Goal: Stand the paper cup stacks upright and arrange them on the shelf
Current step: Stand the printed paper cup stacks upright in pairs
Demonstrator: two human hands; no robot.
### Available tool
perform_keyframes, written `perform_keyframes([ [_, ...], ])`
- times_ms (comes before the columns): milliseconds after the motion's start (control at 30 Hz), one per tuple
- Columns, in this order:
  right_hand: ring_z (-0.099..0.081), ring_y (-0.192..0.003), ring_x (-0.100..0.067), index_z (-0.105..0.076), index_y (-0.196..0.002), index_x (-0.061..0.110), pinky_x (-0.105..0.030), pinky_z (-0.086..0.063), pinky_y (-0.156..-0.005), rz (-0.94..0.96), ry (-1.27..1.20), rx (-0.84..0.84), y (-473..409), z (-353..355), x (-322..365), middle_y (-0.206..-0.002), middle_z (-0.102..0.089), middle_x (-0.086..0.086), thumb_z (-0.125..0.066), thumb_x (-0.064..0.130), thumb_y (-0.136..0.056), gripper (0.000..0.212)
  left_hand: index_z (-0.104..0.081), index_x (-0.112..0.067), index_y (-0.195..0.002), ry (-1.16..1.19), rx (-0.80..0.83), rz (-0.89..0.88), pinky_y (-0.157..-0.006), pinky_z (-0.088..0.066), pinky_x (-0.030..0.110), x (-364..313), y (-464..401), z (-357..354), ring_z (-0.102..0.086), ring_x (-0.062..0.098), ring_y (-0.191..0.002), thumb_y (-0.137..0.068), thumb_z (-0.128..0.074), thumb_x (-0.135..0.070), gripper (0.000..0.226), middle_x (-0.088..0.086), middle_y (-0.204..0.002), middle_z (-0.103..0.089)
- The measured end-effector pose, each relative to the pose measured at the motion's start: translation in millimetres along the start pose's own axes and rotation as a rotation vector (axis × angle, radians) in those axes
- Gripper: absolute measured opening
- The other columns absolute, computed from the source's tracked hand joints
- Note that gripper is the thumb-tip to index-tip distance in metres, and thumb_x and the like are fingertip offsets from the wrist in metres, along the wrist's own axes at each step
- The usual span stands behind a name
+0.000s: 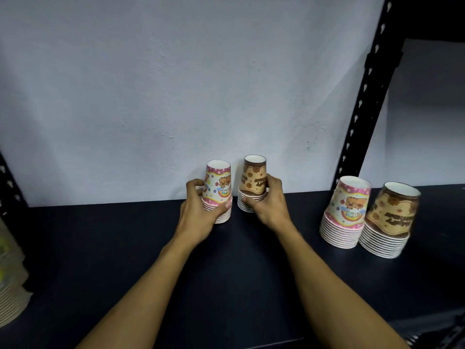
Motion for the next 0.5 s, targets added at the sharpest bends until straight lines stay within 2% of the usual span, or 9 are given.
perform_keyframes([
  [67,-0.057,-0.116,-0.016,-0.049,-0.135,0.015,-0.029,-0.047,-0.101,0.019,-0.019,0.006,4,0,0,-0.128,-0.044,0.004,-0.088,0.016,-0.072,0.075,-0.037,-0.024,-0.130,0.006,0.004,0.010,-0.072,-0.042,0.005,3,0,2,-0.062,0.010,-0.106,-0.076,-0.087,-0.035,0.075,-0.004,-0.127,-0.060],
  [200,-0.053,-0.114,-0.008,-0.043,-0.141,0.017,-0.020,-0.044,-0.094,-0.015,-0.101,0.043,10,3,-2,-0.135,-0.050,0.002,-0.092,0.022,-0.069,0.087,-0.034,-0.028,-0.133,0.026,0.061,0.030,-0.080,-0.046,0.014,6,-1,3,-0.063,0.011,-0.108,-0.073,-0.088,-0.036,0.081,-0.007,-0.127,-0.059],
  [233,-0.053,-0.116,-0.008,-0.041,-0.143,0.017,-0.019,-0.044,-0.094,-0.032,-0.139,0.072,9,4,-2,-0.135,-0.051,0.004,-0.092,0.024,-0.068,0.091,-0.034,-0.030,-0.135,0.034,0.087,0.038,-0.086,-0.049,0.018,8,-3,4,-0.063,0.011,-0.111,-0.070,-0.090,-0.039,0.087,-0.009,-0.129,-0.058],
  [300,-0.056,-0.122,-0.011,-0.037,-0.148,0.017,-0.027,-0.048,-0.101,-0.079,-0.201,0.127,5,6,-5,-0.139,-0.054,0.002,-0.092,0.025,-0.069,0.097,-0.033,-0.033,-0.138,0.050,0.133,0.059,-0.100,-0.051,0.033,15,-6,7,-0.062,0.011,-0.118,-0.062,-0.091,-0.045,0.096,-0.009,-0.136,-0.057],
  [367,-0.058,-0.121,-0.014,-0.038,-0.148,0.016,-0.031,-0.048,-0.101,-0.108,-0.218,0.172,2,10,-6,-0.139,-0.057,-0.001,-0.088,0.016,-0.073,0.091,-0.036,-0.029,-0.138,0.068,0.159,0.087,-0.107,-0.049,0.043,21,-8,11,-0.061,0.013,-0.123,-0.069,-0.091,-0.033,0.089,-0.004,-0.142,-0.056],
  [433,-0.060,-0.115,-0.015,-0.044,-0.143,0.015,-0.027,-0.047,-0.095,-0.099,-0.212,0.195,2,11,-6,-0.131,-0.061,0.000,-0.086,0.010,-0.075,0.080,-0.040,-0.020,-0.138,0.100,0.176,0.112,-0.110,-0.047,0.045,24,-11,13,-0.060,0.016,-0.126,-0.076,-0.088,-0.018,0.078,0.001,-0.144,-0.056],
  [500,-0.060,-0.111,-0.014,-0.047,-0.140,0.014,-0.023,-0.047,-0.091,-0.084,-0.185,0.193,3,10,-5,-0.126,-0.061,0.002,-0.087,0.011,-0.074,0.077,-0.043,-0.013,-0.139,0.118,0.190,0.118,-0.112,-0.045,0.045,24,-12,14,-0.058,0.018,-0.128,-0.079,-0.084,-0.010,0.073,0.005,-0.143,-0.057],
])
Point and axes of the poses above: each hand's wrist, its own y-axis away from the middle knuckle, its own z-axis out of the back of the hand, x = y × z, the point moved 2 cm from there along -y, towards the middle knuckle
